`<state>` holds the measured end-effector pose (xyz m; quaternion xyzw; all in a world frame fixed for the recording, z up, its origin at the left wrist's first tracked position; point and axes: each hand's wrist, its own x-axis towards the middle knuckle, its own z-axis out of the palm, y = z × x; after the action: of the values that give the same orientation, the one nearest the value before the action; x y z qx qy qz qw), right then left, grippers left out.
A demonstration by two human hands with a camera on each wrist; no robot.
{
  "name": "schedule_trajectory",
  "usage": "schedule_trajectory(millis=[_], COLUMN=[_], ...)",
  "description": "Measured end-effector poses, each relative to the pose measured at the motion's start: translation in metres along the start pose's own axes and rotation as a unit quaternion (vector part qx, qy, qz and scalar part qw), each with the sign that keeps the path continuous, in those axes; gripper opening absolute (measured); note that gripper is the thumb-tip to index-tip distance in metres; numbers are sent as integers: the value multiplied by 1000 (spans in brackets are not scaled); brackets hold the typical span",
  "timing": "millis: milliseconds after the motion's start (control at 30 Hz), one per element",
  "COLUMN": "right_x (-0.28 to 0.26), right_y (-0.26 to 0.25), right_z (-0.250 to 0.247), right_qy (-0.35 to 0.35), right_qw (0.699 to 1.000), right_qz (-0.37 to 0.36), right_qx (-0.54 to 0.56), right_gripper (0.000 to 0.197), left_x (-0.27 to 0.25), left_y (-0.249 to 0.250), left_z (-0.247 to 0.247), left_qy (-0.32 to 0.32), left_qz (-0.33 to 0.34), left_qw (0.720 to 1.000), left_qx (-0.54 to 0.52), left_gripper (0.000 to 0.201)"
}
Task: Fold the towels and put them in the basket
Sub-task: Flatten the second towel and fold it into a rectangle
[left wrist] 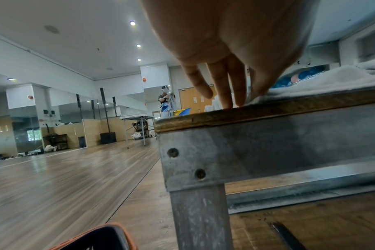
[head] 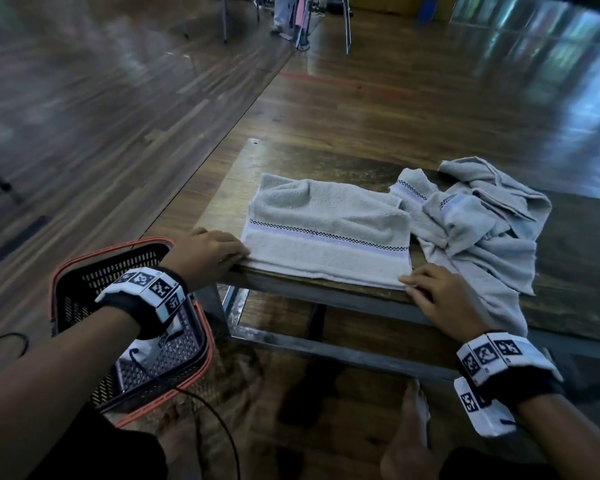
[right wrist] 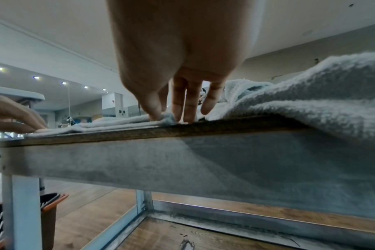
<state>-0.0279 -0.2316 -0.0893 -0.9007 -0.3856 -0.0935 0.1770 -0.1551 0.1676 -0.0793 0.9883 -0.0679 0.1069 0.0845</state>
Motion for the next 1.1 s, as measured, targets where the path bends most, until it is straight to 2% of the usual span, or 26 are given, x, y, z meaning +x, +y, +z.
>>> schedule_trajectory(millis=[133,267,567,833,1000,1100], right_x=[-6,-12,-17,-16,-13,-9], right_y=[7,7,-2,1,3,-3], right_z=[4,12,13,11,-1,-19], right_qy=[-25,-30,16,31,54,89], right_qw=[999,998,998,999,998,991], right_qz=[6,12,-3,-9,12,57], right_qx=[-24,-48,-60,-5,6,76], right_gripper=[38,56,31,19,17,16], left_x=[-4,-5,0,-1,-4,-3], left_y=[-2,0,10,14,20,33], left_z=[3,6,-1,-4,-16,-31], left_qy=[-20,-25,-35,-30,32,89], left_qz=[26,-9,-53,-36,-8,-41], left_qw=[999,999,998,999,995,977], left_qx=[42,21,1,-20,-98,-190], left_gripper=[35,30,16,16,10,10])
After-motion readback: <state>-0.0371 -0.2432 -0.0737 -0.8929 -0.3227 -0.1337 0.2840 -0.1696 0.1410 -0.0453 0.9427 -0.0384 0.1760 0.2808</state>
